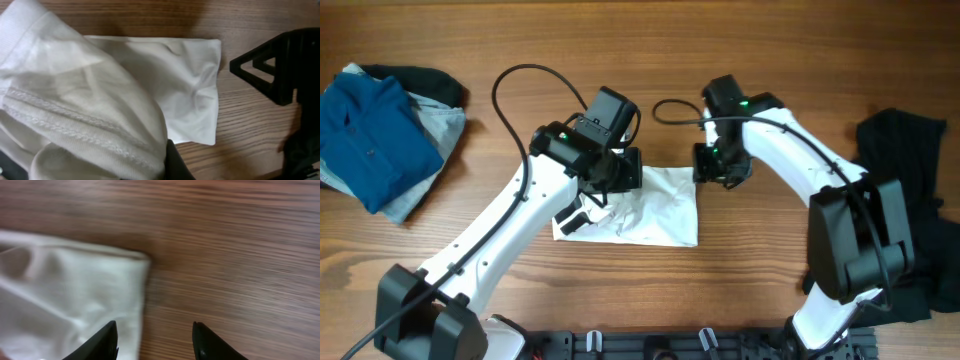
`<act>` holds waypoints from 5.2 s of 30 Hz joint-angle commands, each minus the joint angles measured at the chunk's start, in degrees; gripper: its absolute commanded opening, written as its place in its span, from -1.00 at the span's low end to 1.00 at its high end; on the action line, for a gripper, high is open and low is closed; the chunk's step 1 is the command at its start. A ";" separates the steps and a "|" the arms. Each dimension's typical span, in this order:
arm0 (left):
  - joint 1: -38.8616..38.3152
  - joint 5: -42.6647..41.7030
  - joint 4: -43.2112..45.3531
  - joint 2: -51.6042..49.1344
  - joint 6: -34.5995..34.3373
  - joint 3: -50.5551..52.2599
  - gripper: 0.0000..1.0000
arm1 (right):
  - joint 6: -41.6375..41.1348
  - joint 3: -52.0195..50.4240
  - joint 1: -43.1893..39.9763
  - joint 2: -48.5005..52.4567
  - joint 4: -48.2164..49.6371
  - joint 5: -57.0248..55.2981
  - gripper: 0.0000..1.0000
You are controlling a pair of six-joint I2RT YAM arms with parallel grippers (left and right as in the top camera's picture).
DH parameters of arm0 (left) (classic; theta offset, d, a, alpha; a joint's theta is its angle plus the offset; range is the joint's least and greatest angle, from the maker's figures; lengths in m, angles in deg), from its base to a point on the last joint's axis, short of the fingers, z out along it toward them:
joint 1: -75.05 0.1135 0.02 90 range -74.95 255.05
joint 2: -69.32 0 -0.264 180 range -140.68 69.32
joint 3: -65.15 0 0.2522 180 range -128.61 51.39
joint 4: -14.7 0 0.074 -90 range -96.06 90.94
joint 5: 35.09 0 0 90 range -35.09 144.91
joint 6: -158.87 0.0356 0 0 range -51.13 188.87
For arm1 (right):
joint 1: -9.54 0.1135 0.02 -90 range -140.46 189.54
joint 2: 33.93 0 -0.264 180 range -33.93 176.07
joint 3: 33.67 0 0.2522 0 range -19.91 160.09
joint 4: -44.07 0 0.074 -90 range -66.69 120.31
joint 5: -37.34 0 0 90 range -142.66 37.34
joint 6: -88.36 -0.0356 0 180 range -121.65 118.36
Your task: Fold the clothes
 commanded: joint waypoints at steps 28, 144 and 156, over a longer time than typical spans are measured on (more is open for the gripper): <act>15.85 5.68 -0.39 2.71 2.27 -5.03 0.98 | 16.31 13.46 -2.01 -2.62 -7.91 16.52 0.15; 17.51 0.20 -4.24 -6.36 3.80 1.31 1.00 | 15.32 6.56 9.40 4.76 -4.02 17.27 -0.91; 17.51 0.20 -4.22 -6.36 3.82 1.31 1.00 | -6.40 6.54 6.62 1.92 -12.90 -6.97 -0.91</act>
